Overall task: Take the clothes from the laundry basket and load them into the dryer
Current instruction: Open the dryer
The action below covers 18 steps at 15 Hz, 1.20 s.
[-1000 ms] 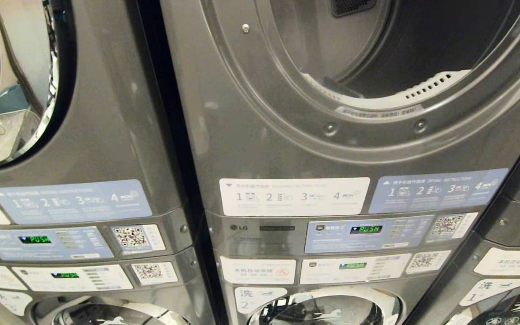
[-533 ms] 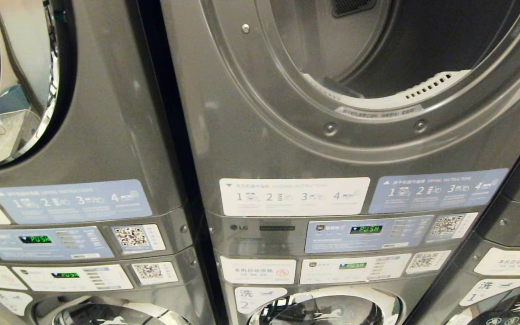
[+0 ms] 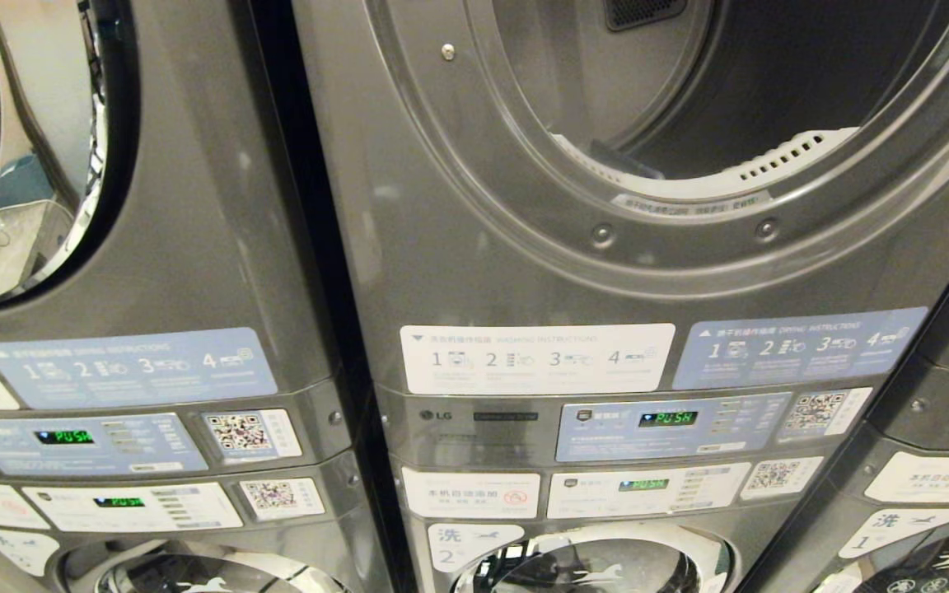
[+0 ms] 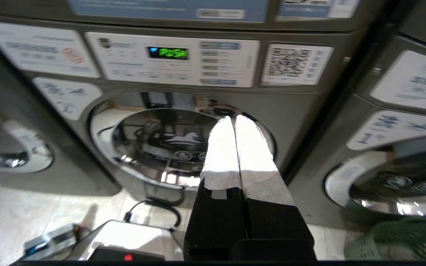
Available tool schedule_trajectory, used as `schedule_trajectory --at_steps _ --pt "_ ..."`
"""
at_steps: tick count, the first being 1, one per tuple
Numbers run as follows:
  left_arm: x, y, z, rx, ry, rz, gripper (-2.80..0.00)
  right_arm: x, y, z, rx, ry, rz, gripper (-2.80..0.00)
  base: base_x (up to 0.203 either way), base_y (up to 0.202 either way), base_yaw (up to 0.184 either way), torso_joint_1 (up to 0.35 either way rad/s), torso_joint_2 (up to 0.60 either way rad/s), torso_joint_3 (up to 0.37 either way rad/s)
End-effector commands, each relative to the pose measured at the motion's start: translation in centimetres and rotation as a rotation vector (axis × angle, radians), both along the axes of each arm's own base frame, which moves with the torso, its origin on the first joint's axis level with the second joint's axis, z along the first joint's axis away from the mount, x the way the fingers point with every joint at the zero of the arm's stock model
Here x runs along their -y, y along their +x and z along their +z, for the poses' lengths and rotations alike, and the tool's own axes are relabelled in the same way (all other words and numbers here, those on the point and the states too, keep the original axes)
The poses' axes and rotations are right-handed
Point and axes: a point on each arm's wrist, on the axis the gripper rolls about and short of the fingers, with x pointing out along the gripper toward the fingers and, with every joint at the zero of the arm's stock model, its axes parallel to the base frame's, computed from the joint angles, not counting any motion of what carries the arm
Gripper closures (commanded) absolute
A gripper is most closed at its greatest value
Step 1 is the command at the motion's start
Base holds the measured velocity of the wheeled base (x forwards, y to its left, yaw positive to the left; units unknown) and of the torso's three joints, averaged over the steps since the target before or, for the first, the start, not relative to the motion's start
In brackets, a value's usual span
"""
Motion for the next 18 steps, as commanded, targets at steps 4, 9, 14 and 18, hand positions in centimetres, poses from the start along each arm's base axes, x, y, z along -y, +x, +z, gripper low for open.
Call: schedule_trajectory --at_steps 4,9,14,18 --pt "0.0 0.0 0.0 0.000 0.000 0.000 0.00 0.0 -0.4 0.0 0.053 -0.023 -0.085 0.00 0.000 0.000 0.000 0.000 0.00 0.000" --pt "0.0 0.0 0.0 0.002 0.000 0.000 0.00 0.0 -2.2 -0.4 0.283 -0.013 -0.102 0.00 0.000 0.000 0.000 0.000 0.00 0.000" --pt "0.0 0.0 0.0 0.000 -0.001 0.000 0.00 0.0 -2.2 -0.4 0.281 0.005 -0.106 0.00 0.000 0.000 0.000 0.000 0.00 0.000" --pt "0.0 0.0 0.0 0.000 -0.001 0.000 0.00 0.0 -2.2 -0.4 0.280 0.012 -0.109 0.00 0.000 0.000 0.000 0.000 0.00 0.000"
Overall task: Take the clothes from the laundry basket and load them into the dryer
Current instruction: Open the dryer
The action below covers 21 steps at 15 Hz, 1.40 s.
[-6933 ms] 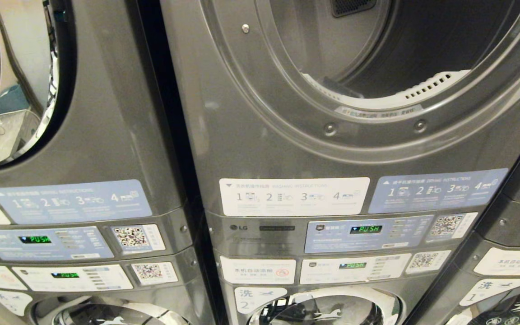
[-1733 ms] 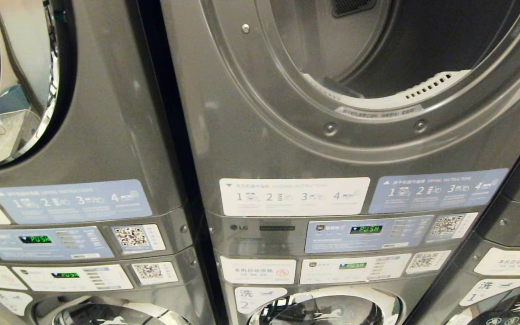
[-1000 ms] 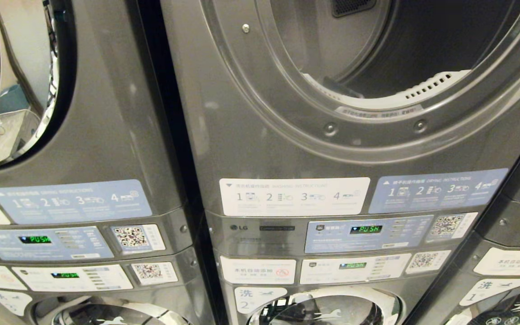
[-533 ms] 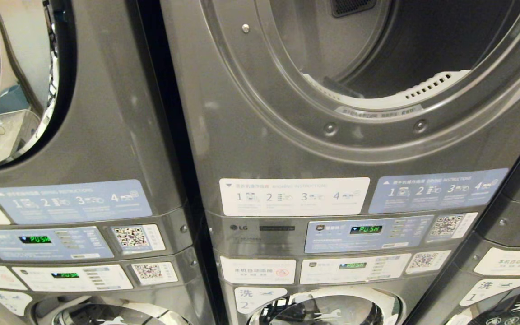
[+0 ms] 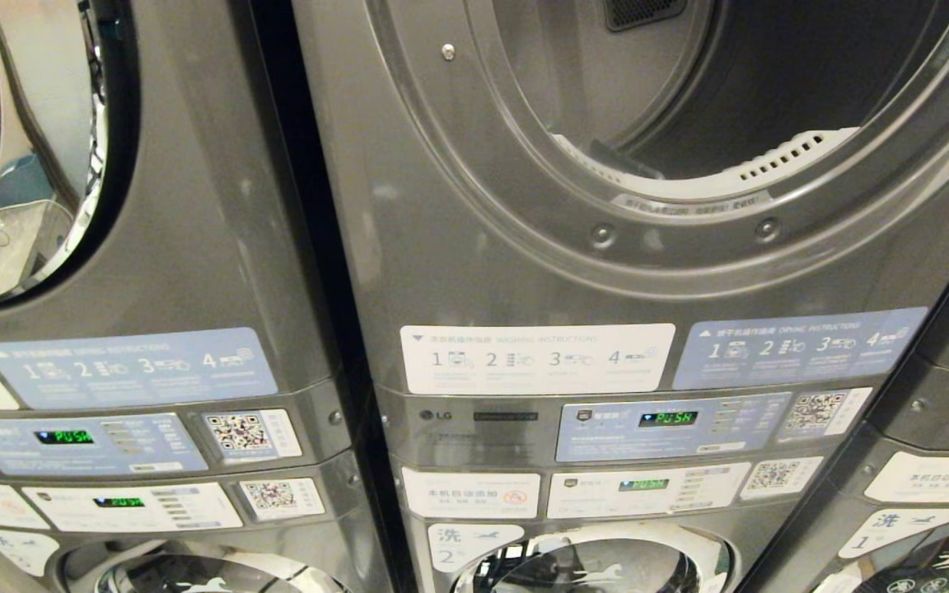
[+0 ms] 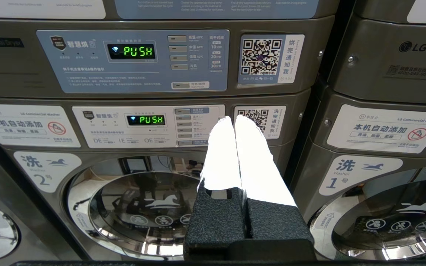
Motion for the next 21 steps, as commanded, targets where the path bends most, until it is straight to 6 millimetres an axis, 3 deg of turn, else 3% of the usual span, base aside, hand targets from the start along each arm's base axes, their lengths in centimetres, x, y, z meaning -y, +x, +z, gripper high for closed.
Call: schedule_trajectory --at_steps 1,21 --pt "0.00 0.00 0.00 0.001 0.000 0.000 0.00 0.00 -0.01 0.00 0.002 0.000 0.000 0.00 0.000 0.000 0.000 0.000 0.00 0.000" --pt "0.00 -0.01 0.00 0.001 -0.001 0.000 0.00 0.00 -0.01 0.00 0.002 0.000 0.000 0.00 0.000 0.000 0.000 0.000 0.00 0.000"
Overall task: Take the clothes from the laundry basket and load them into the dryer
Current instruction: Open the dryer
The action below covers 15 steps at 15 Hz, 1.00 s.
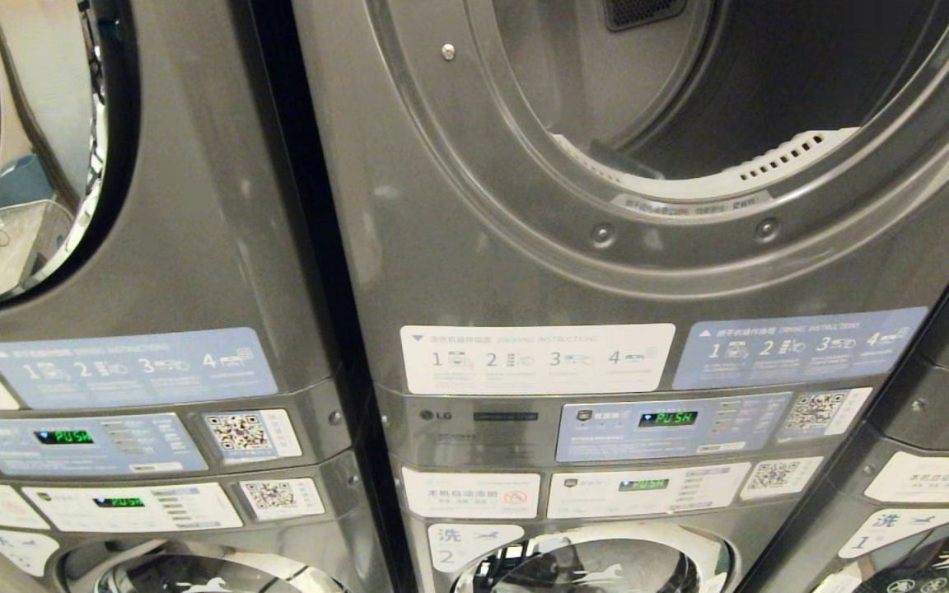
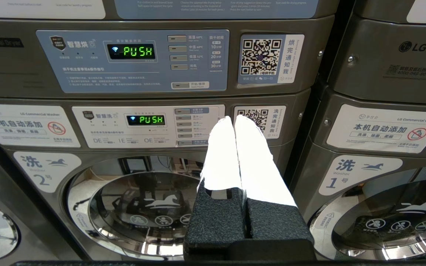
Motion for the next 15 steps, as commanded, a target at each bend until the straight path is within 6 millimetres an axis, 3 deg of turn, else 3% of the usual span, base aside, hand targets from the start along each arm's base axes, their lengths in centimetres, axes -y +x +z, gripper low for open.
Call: schedule_trajectory --at_steps 1,15 --pt "0.00 -0.01 0.00 0.002 0.000 0.000 0.00 0.00 -0.01 0.00 0.002 0.000 0.002 0.00 0.000 0.000 0.000 0.000 0.00 0.000" --pt "0.00 -0.01 0.01 0.003 0.008 0.000 0.00 0.00 -0.01 0.00 0.002 0.000 0.002 0.00 0.000 0.000 0.000 0.000 0.00 0.000"
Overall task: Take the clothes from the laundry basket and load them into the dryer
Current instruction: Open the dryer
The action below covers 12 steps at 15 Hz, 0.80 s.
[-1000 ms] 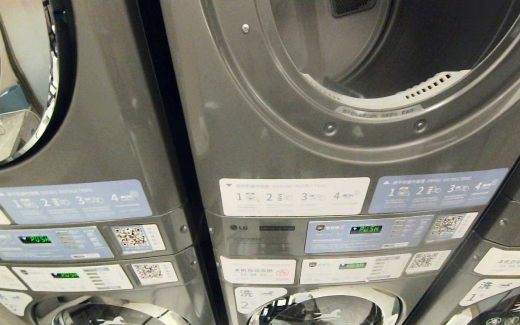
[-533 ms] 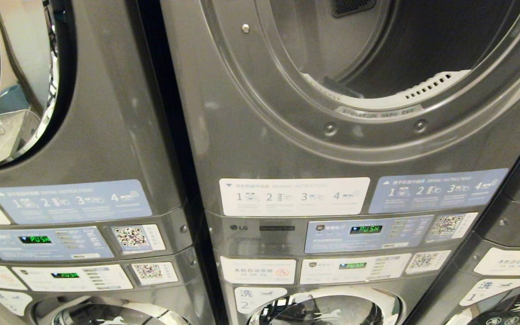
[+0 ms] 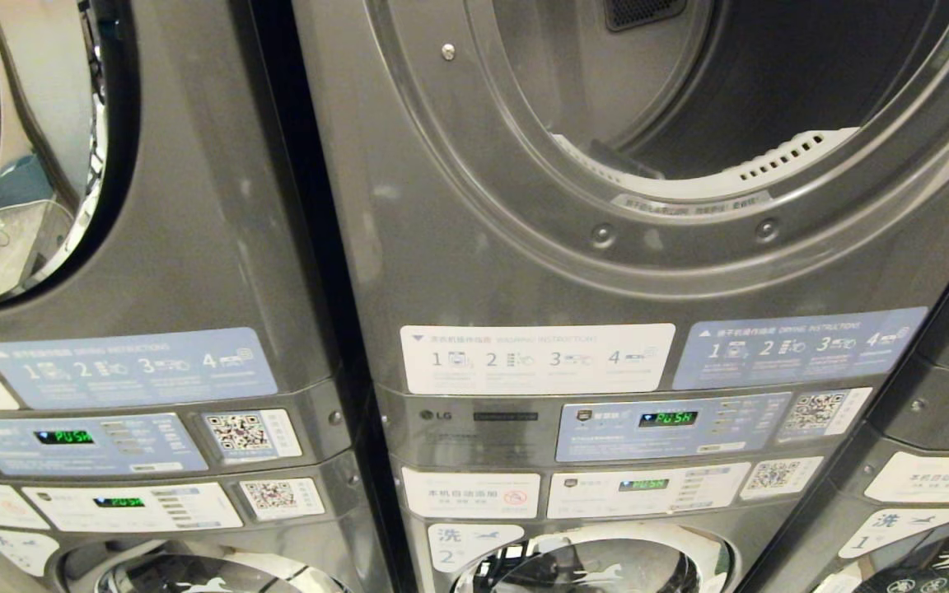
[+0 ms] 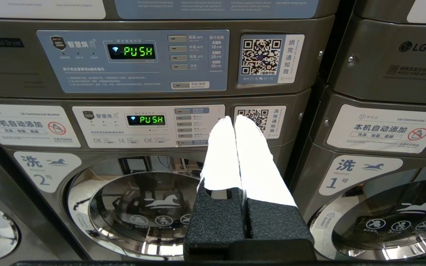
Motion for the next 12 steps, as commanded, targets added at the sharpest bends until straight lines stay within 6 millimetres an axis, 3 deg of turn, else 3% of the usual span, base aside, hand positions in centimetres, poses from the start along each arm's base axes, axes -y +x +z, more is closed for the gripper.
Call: schedule_trajectory --at_steps 1,12 --pt "0.00 -0.01 0.00 0.002 0.000 0.000 0.00 0.00 -0.01 0.00 0.001 -0.001 0.001 0.00 0.000 0.000 0.000 0.000 0.00 0.000" --pt "0.00 -0.01 0.00 0.002 0.001 0.000 0.00 0.00 -0.01 0.00 0.001 -0.001 0.001 0.00 0.000 0.000 0.000 0.000 0.00 0.000"
